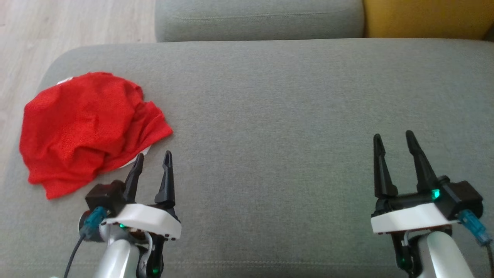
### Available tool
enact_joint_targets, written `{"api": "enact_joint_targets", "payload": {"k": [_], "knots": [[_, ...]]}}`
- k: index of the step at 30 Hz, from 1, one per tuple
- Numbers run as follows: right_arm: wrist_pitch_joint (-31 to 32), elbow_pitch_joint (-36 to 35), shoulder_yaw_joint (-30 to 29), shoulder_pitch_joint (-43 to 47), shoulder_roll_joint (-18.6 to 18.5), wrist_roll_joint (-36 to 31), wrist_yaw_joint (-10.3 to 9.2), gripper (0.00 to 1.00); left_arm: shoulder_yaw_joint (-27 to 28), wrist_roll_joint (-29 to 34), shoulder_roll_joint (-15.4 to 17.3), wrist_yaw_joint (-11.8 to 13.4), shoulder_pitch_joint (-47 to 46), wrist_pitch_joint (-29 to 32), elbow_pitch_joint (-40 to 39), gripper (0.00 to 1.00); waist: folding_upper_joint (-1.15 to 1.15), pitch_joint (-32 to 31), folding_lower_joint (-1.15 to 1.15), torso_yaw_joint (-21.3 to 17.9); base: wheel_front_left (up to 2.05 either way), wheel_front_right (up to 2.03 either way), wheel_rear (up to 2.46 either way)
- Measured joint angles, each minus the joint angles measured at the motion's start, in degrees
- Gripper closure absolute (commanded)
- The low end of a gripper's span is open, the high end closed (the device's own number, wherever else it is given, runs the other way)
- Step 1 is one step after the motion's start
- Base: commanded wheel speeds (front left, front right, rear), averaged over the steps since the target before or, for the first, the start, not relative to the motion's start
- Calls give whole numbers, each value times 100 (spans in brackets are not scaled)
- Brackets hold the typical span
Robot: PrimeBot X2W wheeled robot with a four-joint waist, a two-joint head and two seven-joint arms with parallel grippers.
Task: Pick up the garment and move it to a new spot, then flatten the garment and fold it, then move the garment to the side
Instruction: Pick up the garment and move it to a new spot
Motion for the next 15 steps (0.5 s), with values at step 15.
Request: {"api": "enact_joint_targets", "payload": {"k": [15], "knots": [[1,119,482,19,1,-48,0,0,247,-156,-7,151,81,-2,-192,0,0,-28,0,1348,0,0,0]]}}
